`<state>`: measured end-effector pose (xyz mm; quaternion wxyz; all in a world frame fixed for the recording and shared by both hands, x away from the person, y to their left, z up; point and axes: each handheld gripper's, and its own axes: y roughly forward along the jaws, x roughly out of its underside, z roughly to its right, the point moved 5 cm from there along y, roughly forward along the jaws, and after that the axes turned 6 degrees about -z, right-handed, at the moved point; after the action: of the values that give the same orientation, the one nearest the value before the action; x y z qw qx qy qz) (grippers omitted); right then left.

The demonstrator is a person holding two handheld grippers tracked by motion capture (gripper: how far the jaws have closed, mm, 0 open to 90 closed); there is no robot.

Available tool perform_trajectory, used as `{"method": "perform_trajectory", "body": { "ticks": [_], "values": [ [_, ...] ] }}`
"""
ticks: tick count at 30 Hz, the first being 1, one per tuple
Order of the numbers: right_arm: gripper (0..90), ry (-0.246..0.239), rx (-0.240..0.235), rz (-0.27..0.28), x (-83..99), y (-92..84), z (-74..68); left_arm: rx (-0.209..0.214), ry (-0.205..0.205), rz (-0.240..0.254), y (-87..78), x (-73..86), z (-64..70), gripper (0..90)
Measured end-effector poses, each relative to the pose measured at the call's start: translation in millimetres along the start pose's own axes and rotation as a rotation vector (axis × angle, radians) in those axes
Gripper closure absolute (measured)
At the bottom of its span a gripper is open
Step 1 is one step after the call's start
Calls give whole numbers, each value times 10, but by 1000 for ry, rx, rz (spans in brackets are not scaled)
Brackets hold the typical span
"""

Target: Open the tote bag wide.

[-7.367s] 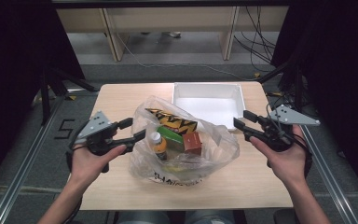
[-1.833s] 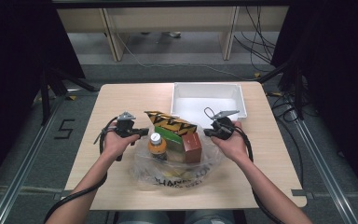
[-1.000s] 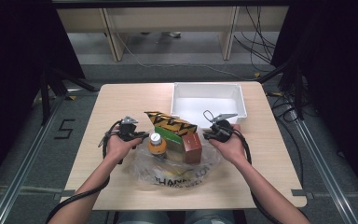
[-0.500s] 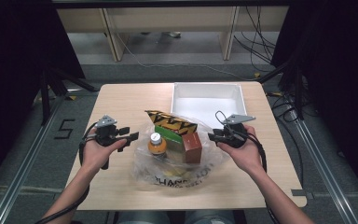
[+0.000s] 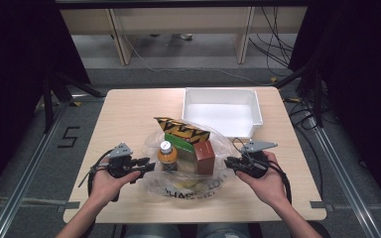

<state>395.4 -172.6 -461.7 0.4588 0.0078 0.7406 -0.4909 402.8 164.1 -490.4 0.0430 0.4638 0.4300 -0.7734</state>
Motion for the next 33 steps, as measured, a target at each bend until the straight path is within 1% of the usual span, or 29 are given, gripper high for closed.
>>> {"method": "perform_trajectory", "body": {
  "ticks": [1,2,3,4,5,6,7,8,9,10,11,12,13,14,15,16,17,18,19,21,22,23,24,26,28,29,30,31,33],
  "values": [
    [852,-1,-4,-18,21,8,0,-6,1,-11,20,22,-7,650],
    [864,8,-13,-33,45,37,-13,-14,-3,-19,49,44,-13,659],
    [876,12,-18,-47,62,67,-9,-14,1,-37,78,68,-20,668],
    [884,-2,-15,-49,74,108,10,-20,-1,-61,105,96,-26,680],
    [893,5,-19,-70,91,135,14,-24,12,-90,124,126,-39,694],
    [897,12,-16,-55,101,185,19,-23,29,-107,146,145,-47,705],
    [898,7,-10,-65,112,212,35,-30,8,-113,172,160,-38,706],
    [899,15,-12,-81,129,233,44,-30,10,-124,186,170,-47,705],
    [900,18,-11,-94,145,255,63,-35,24,-130,193,174,-63,705],
    [900,24,-11,-116,164,268,76,-34,26,-136,198,181,-71,705],
    [900,2,11,-94,177,317,115,-38,30,-143,203,189,-78,706],
    [900,4,6,-111,192,326,125,-42,27,-147,212,199,-82,709],
    [900,20,2,-144,208,319,129,-42,27,-147,212,199,-82,712],
    [900,31,0,-126,218,363,140,-42,25,-160,233,222,-97,713],
    [900,8,18,-135,228,375,169,-52,19,-165,242,232,-101,715],
    [900,33,10,-149,231,378,163,-54,10,-168,251,240,-104,716],
    [900,16,20,-145,235,394,187,-58,22,-173,254,242,-117,717],
    [900,38,16,-154,235,394,179,-60,23,-177,259,245,-121,717],
    [900,37,19,-180,248,389,182,-80,37,-177,262,243,-141,717],
    [900,41,16,-187,252,393,179,-76,39,-179,271,248,-144,717],
    [900,26,20,-186,258,404,192,-83,45,-186,273,250,-152,717],
    [900,35,22,-160,257,434,190,-92,54,-186,276,251,-161,717],
    [900,42,20,-176,260,424,186,-88,39,-186,285,259,-149,717],
    [900,56,21,-187,271,423,185,-89,40,-188,289,263,-152,717],
    [900,42,31,-184,274,426,207,-100,50,-188,289,263,-164,717],
    [900,41,32,-191,282,422,215,-108,50,-187,288,264,-165,717],
    [900,38,38,-207,288,411,228,-108,50,-188,289,264,-165,717],
    [900,36,39,-204,283,406,232,-99,46,-189,292,266,-162,717],
    [900,25,44,-201,286,413,246,-106,59,-192,291,265,-180,716]
  ]
}}
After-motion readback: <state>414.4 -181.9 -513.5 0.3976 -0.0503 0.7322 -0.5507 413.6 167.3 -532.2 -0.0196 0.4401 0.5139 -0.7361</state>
